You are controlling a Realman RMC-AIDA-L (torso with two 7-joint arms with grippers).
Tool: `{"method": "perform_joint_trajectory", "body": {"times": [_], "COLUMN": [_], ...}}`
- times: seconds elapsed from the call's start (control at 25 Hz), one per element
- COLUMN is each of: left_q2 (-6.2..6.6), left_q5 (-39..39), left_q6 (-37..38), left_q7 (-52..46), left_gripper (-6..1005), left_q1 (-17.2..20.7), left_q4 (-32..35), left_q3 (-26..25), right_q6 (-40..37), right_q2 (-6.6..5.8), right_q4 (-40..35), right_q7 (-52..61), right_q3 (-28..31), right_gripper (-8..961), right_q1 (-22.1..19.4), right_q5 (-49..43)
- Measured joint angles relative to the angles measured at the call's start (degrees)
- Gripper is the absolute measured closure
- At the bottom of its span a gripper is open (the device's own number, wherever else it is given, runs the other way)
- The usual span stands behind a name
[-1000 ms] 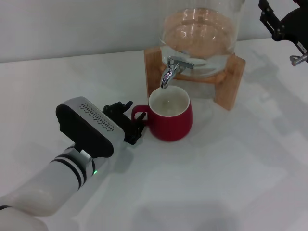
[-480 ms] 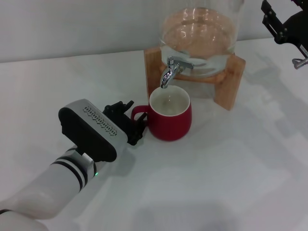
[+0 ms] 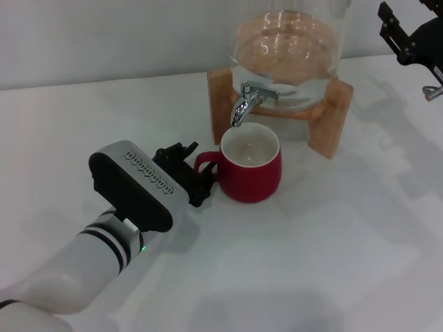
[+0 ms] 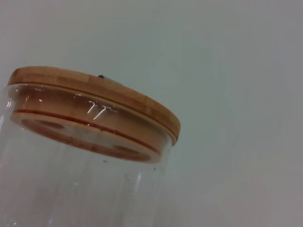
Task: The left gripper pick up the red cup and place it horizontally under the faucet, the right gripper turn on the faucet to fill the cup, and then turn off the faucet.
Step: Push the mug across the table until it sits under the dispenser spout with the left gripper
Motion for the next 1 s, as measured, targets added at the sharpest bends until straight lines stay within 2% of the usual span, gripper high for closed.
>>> {"method": "perform_joint_trajectory", "body": {"times": [1.0], "left_q2": [0.01], "left_q5": [0.0], "left_q6": [0.4], "left_q7": [3.8], "left_gripper": [578], "left_q1": [2.3], "left_q4": [2.2], "left_q3": [-0.4], "right_q6": [-0.4], "right_q2": [-0.12], "right_q4": [0.0], "right_q7": [0.0], "right_q3": [-0.1], "right_gripper": [320], "right_q1": [0.0], "right_q5": [-0.7]}}
